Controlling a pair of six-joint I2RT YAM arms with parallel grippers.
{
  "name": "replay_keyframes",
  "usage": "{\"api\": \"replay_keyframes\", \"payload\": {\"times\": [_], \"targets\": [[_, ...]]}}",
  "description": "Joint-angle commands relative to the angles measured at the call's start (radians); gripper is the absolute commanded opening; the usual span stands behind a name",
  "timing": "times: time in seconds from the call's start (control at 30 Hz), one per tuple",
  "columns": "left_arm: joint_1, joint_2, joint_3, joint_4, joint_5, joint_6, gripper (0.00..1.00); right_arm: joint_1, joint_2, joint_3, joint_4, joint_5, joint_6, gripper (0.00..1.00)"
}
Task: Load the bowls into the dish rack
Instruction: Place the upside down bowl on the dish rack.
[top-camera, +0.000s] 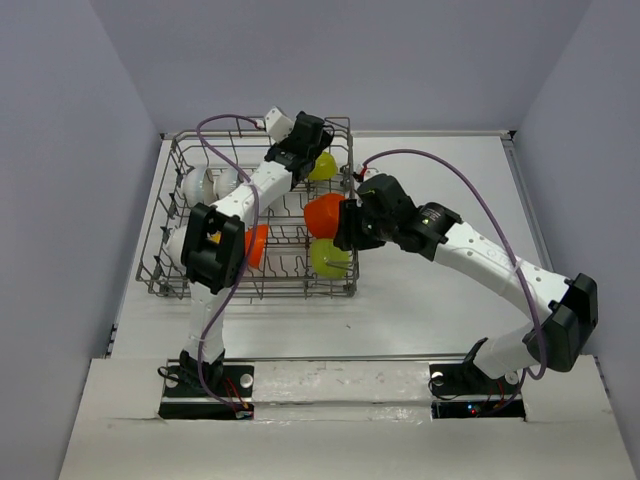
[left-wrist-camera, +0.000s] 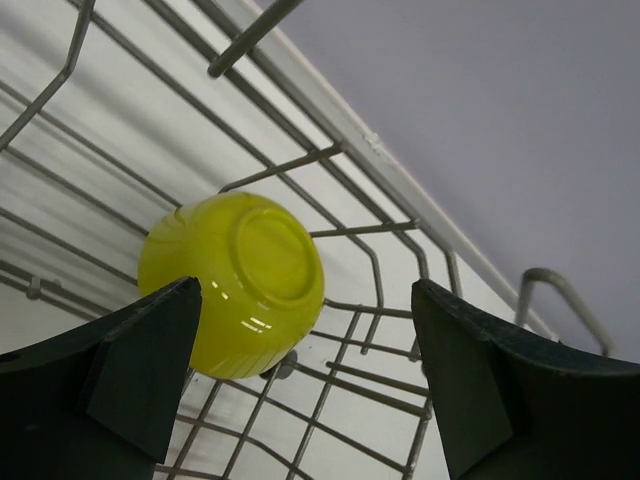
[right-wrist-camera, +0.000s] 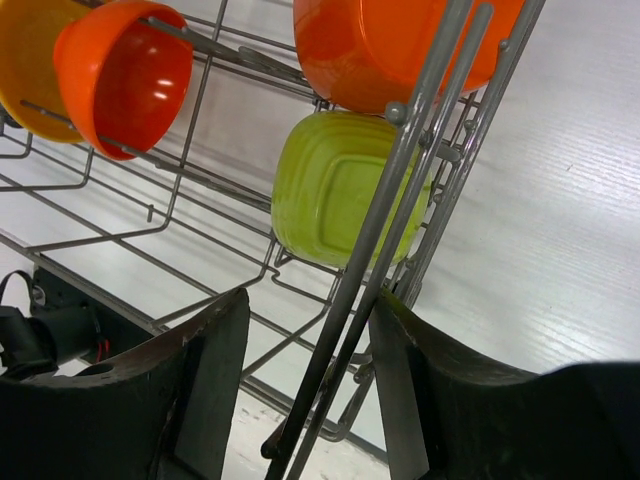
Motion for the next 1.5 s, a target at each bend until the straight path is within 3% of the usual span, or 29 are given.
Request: {"api": "replay_keyframes", "payload": {"times": [0.0, 0.77, 1.47], "targets": [[-0.026, -0.094, -0.058, 0.007, -0.055, -0.042, 0.96, 0.011, -0.041, 0.005, 0.03, 0.022, 0.03, 0.57], [-0.088, -0.111, -0.176, -0.076, -0.132, -0.306, 0.99, 0.011, -0.038, 0.003, 0.025, -0.002, 0.033, 0.57], [-0.061, 0.005, -0.032, -0.14, -0.117, -0.366, 0.99, 0.011, -0.041, 0.018, 0.002, -0.005, 0.019, 0.57]]}}
